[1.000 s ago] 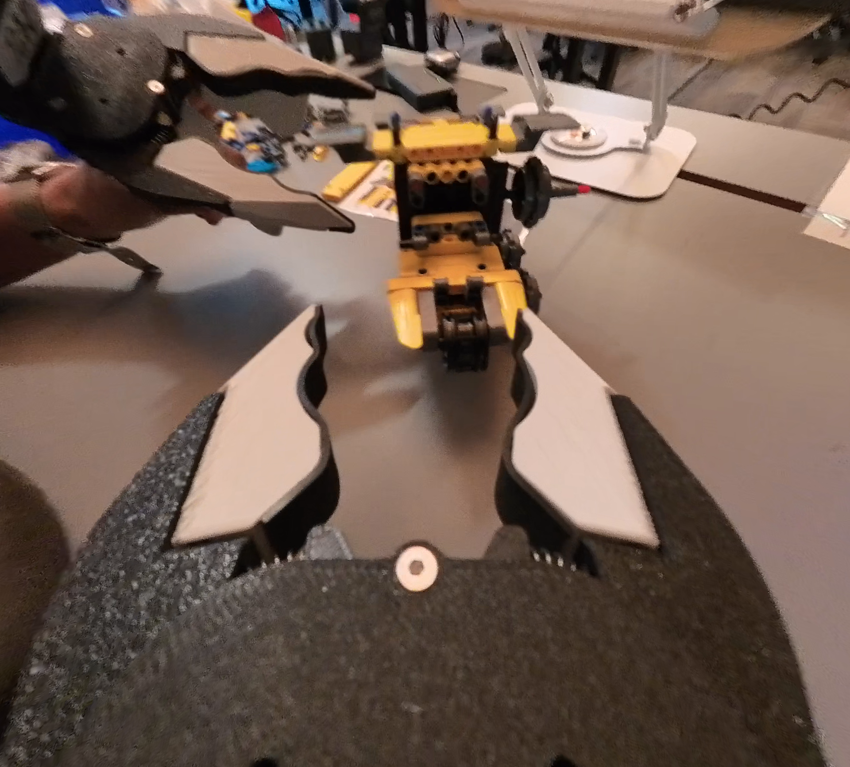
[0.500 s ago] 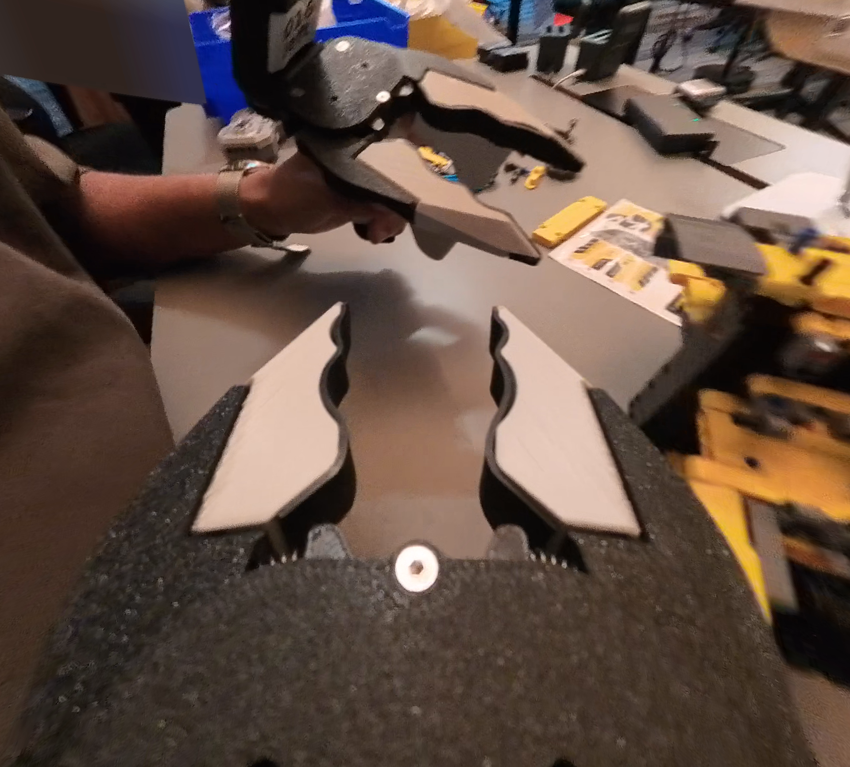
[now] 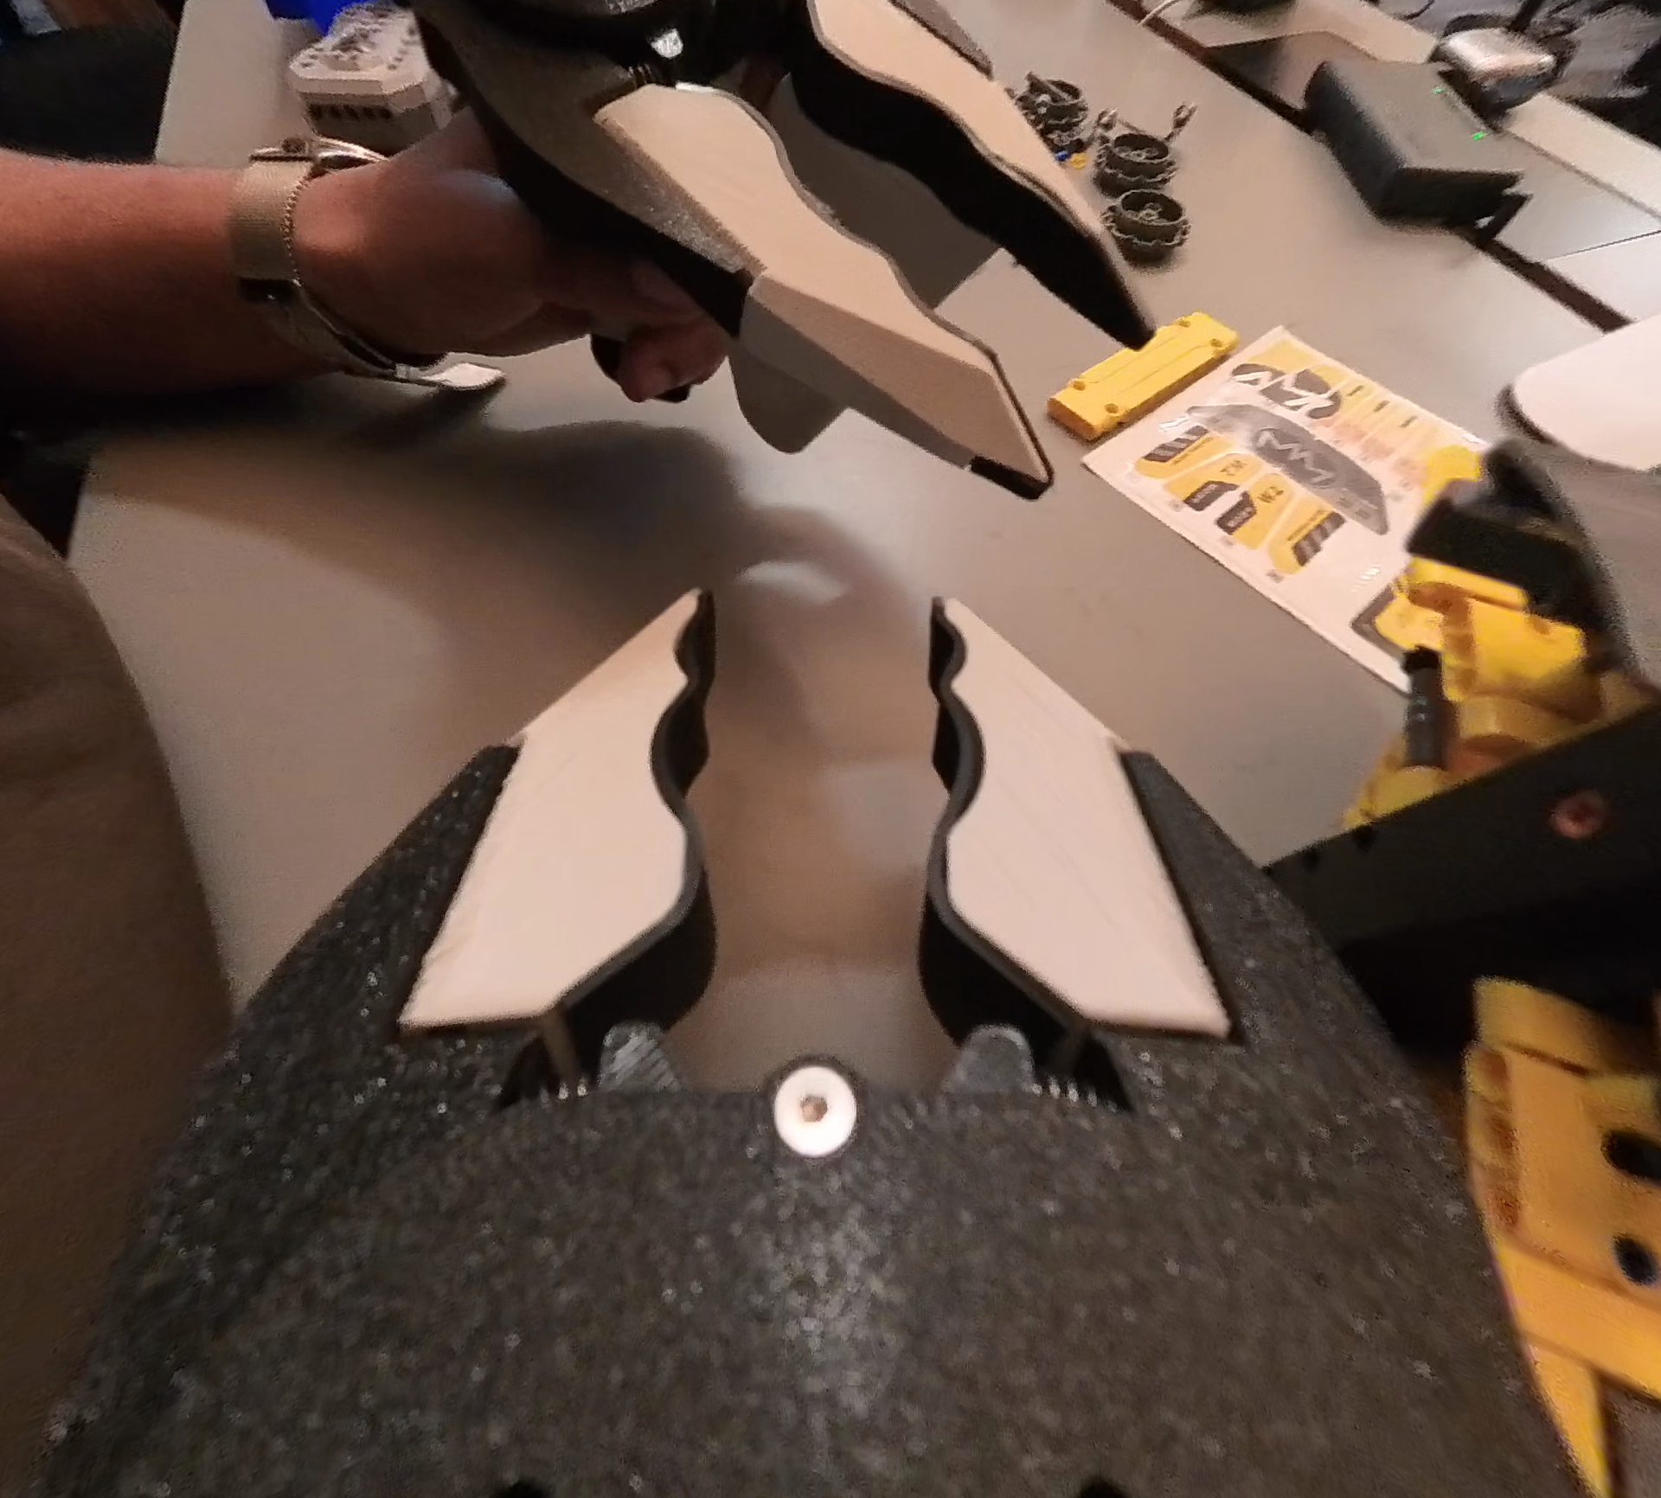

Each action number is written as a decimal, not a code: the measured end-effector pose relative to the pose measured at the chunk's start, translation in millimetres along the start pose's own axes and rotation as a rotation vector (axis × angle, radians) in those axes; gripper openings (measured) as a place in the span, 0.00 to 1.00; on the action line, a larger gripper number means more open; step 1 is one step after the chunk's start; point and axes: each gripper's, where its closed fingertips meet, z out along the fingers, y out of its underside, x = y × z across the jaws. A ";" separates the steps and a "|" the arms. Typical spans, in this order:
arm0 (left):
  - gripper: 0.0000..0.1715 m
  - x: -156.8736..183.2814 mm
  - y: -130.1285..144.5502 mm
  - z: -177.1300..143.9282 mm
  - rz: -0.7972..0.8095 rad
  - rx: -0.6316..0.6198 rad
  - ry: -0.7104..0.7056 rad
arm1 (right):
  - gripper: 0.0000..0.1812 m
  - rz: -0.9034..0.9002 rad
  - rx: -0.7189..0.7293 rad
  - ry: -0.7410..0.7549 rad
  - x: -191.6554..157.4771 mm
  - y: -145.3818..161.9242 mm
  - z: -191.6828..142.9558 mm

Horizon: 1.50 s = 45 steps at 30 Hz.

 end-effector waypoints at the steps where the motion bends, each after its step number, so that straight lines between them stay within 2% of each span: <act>1: 0.30 0.8 -0.2 0.5 -0.002 0.002 0.004 | 0.26 -0.010 -0.004 0.018 1.3 2.1 -3.2; 4: 0.29 2.0 2.1 3.8 -0.022 0.006 0.012 | 0.25 -0.025 -0.006 0.086 7.9 5.7 -11.6; 7: 0.29 5.7 5.8 8.5 -0.064 0.002 0.036 | 0.22 -0.002 0.037 0.129 17.0 -3.1 -19.4; 15: 0.30 10.9 7.0 11.3 -0.084 0.001 0.067 | 0.24 0.099 0.141 0.068 20.7 -16.6 -33.2; 29: 0.34 14.9 9.1 12.9 -0.074 -0.016 0.090 | 0.23 0.110 0.117 0.052 22.4 -7.7 -26.0; 33: 0.35 16.2 11.0 14.5 -0.068 -0.031 0.096 | 0.18 0.097 0.129 0.074 26.0 -9.3 -28.5; 38: 0.37 18.1 13.9 16.8 -0.079 -0.055 0.119 | 0.01 0.062 0.104 0.089 26.6 -5.6 -27.7; 45: 0.39 18.6 15.6 18.2 -0.098 -0.069 0.137 | 0.00 0.063 0.093 0.087 26.7 -3.9 -26.9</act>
